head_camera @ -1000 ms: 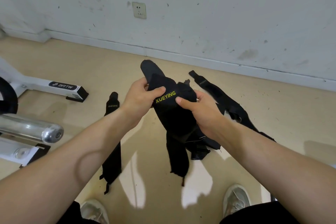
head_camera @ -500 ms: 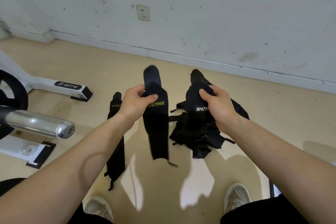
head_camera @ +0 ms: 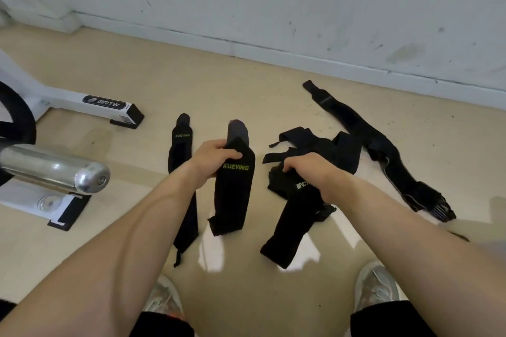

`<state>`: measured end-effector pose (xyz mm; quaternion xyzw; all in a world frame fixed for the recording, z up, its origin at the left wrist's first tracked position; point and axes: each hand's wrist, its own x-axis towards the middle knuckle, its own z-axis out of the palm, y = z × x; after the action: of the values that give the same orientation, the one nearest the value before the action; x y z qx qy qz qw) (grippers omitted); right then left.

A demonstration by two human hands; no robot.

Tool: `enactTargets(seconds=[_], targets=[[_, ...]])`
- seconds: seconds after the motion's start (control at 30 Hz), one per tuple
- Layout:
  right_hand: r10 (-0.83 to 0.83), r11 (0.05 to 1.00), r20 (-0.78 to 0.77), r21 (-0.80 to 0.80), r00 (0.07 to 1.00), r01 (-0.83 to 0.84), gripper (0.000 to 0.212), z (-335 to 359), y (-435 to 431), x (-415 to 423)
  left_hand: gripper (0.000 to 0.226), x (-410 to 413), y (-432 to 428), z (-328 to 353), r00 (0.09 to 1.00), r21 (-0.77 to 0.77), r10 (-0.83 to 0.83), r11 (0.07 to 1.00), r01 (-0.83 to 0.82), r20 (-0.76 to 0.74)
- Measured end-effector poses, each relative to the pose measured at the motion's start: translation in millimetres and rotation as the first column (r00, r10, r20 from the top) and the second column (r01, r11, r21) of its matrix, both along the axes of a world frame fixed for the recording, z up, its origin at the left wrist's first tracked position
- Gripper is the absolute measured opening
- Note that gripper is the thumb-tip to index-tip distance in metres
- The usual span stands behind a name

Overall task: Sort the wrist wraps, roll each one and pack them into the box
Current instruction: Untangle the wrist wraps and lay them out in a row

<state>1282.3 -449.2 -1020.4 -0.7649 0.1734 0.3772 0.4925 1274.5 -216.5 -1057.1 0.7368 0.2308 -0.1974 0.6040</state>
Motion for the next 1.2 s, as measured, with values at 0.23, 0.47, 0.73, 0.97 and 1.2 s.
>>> enactTargets(seconds=[0.23,0.47,0.73,0.97,1.2], targets=[[-0.196,0.971,-0.021,0.133,0.98,0.197,0.022,-78.3,17.0,-4.5,0.051,64.8,10.7,-38.9,0.951,0.185,0.17,0.958,-0.221,0.259],[-0.419,0.82,-0.09,0.391,0.904,0.419,0.026,-130.3,11.8,-8.5,0.048,9.5,-31.6,-96.4,0.989,0.121,0.084,0.99,-0.069,-0.118],[-0.395,0.907,0.126,0.214,0.91,0.364,0.024,-167.4,-5.8,-4.5,0.013,-16.7,-86.5,-135.3,0.996,-0.112,-0.078,0.991,0.071,-0.054],[-0.001,0.89,0.486,-0.398,0.874,0.222,0.034,-196.8,-56.4,46.6,0.02,3.6,-80.9,-160.1,0.992,-0.118,0.104,0.987,-0.112,-0.07],[-0.036,0.882,0.547,-0.376,0.837,0.283,0.042,-209.2,-75.3,86.8,0.021,19.6,-82.8,-172.3,0.982,-0.14,0.174,0.973,-0.183,-0.076]])
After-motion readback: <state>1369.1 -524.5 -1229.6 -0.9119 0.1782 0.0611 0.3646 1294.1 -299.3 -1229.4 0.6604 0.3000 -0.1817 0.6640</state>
